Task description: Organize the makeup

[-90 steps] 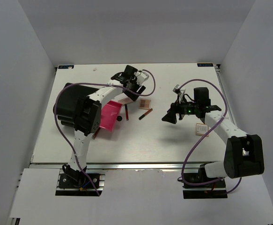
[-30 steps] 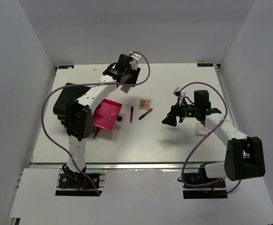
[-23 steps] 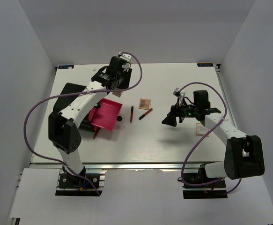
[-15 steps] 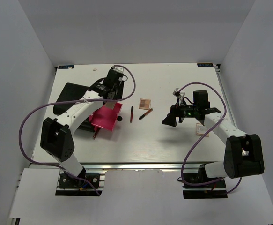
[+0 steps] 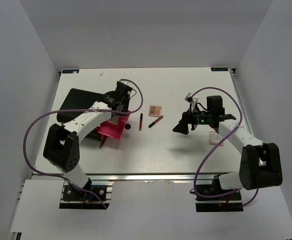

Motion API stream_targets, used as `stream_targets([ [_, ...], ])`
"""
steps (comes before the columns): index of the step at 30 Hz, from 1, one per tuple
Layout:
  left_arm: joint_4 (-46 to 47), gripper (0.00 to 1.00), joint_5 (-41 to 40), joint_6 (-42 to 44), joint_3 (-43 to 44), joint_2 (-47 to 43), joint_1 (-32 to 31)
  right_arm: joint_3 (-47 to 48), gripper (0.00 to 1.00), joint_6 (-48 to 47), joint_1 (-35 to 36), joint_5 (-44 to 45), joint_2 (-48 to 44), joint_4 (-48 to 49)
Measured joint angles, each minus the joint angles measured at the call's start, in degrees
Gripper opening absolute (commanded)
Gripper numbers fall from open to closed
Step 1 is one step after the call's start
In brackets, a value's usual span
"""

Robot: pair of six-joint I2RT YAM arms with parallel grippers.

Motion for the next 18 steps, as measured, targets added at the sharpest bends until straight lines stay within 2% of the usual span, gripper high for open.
stream_targets([
  [1,0.33,0.58,-0.04,-0.09,0.0,0.0,0.0,0.26,0.86,-0.02,0.0,0.15,0.11,-0.04],
  [4,1.07,0.68,-0.15,-0.22,0.0,0.0,0.0,2.1,0.85,-0.28,0.35,1.77,1.25,-0.11],
  [9,1.18,0.76,-0.09,-0.46,0.0,0.0,0.0,5.86,0.85,-0.39,2.03,7.58,4.46,-0.31],
  [12,1.29,0.78,0.02,-0.59,0.04,0.0,0.0,7.63,0.85,0.17,3.37,10.93,6.47,-0.42],
  [14,1.18,0.76,0.33,-0.74,0.15,0.0,0.0,8.63,0.87,0.96,4.31,13.22,7.78,-0.48],
  [16,1.07,0.7,0.83,-1.09,0.63,0.0,0.0,9.79,0.87,2.01,5.31,15.65,8.98,-0.66],
  [18,1.03,0.5,1.4,-1.38,1.64,-0.02,0.0,11.52,0.89,3.15,6.43,18.18,10.56,-0.76],
])
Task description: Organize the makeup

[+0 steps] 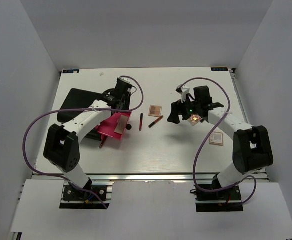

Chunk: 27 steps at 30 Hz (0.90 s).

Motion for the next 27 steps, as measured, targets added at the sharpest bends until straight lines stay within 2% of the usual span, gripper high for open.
stream_targets([
  [3,-0.17,0.26,1.4,-0.68,2.91,0.0,0.04,3.65,0.89,3.78,2.25,5.64,3.21,-0.04],
  [5,-0.02,0.22,2.62,-0.87,5.14,-0.31,0.02,7.8,0.89,7.3,4.11,11.37,6.4,-1.2],
  [6,0.15,0.24,3.34,-1.03,6.19,-0.76,0.02,11.1,0.89,9.18,5.11,14.16,8.72,-2.27],
  [7,0.39,0.38,4.13,-1.22,6.97,-1.46,0.02,14.69,0.89,11.06,6.14,17.14,11.23,-3.56],
  [9,1.14,0.58,5.57,-1.62,7.76,-3.61,0.02,23.71,0.89,14.71,8.35,22.08,17.38,-7.1],
  [10,1.44,0.67,6.23,-2.38,7.87,-4.96,0.02,28.02,0.89,16.46,9.38,23.89,20.52,-8.5],
  [11,1.55,0.7,6.67,-3.21,7.91,-6.54,0.04,31.69,0.89,17.88,10.34,25.38,23.28,-9.77],
  [15,1.73,0.74,7.65,-5.88,7.91,-12.9,0.37,38.58,0.9,19.93,13.75,28.89,30.42,-13.33],
  [17,1.81,0.75,7.87,-6.84,7.67,-16.06,0.48,38.56,0.89,16.46,14.86,28.28,31.54,-14.34],
  [21,1.7,0.76,7.39,-8.7,4.46,-22.64,0.72,37.03,0.89,3.02,15.87,21.51,31.26,-14.51],
  [27,0.48,0.78,5.97,-11.23,-2.6,-29.57,0.81,36.54,0.89,-18.08,14.91,16.5,29.77,-15.21],
])
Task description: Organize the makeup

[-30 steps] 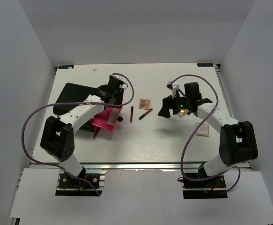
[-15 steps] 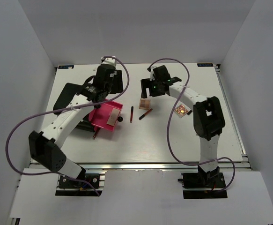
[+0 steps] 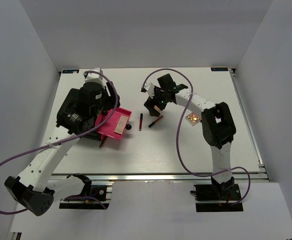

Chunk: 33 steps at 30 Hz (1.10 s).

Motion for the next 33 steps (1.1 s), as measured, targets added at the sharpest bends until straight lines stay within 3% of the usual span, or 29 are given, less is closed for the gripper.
stream_targets([
  [6,-0.9,0.78,-0.81,-0.94,-2.19,-0.66,0.11,3.91,0.9,-21.81,-0.42,-5.9,0.87,-7.08],
  [11,-0.83,0.78,-1.01,-1.25,-2.25,-0.66,0.22,11.06,0.89,-29.46,-0.37,-8.68,5.99,-12.13],
  [33,-0.46,0.79,-1.01,-2.16,-3.52,-0.61,0.22,12.15,0.89,-26.69,-0.39,-1.86,12.26,-9.05],
])
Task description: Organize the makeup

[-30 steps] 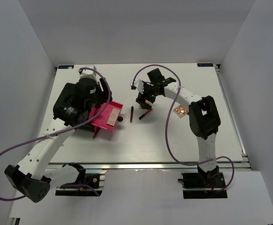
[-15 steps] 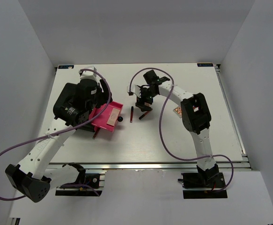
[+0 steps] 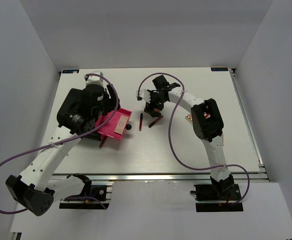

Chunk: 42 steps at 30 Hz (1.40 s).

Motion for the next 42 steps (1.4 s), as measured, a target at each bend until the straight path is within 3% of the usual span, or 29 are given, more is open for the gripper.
stream_targets([
  [8,-0.02,0.79,0.0,-0.2,0.0,0.0,0.0,1.68,0.85,0.44,-0.17,0.44,1.11,-0.37],
  [11,-0.02,0.79,0.0,-0.35,0.0,0.0,0.0,2.8,0.75,0.66,-0.31,-0.15,1.79,-1.62],
  [15,0.0,0.79,0.0,-0.66,0.0,-0.02,0.0,4.55,0.47,0.94,-0.55,-0.66,2.78,-3.37],
  [23,0.07,0.79,0.04,-1.25,0.07,-0.79,0.0,4.87,0.18,2.71,-1.14,-2.73,3.02,-3.37],
  [33,1.29,0.79,0.22,-1.7,0.31,-3.23,0.0,3.43,0.11,8.24,-1.53,-8.24,0.13,-2.08],
  [42,4.09,0.79,0.22,-1.57,0.31,-6.99,0.0,-2.58,0.12,12.52,0.39,-16.46,-16.57,4.72],
])
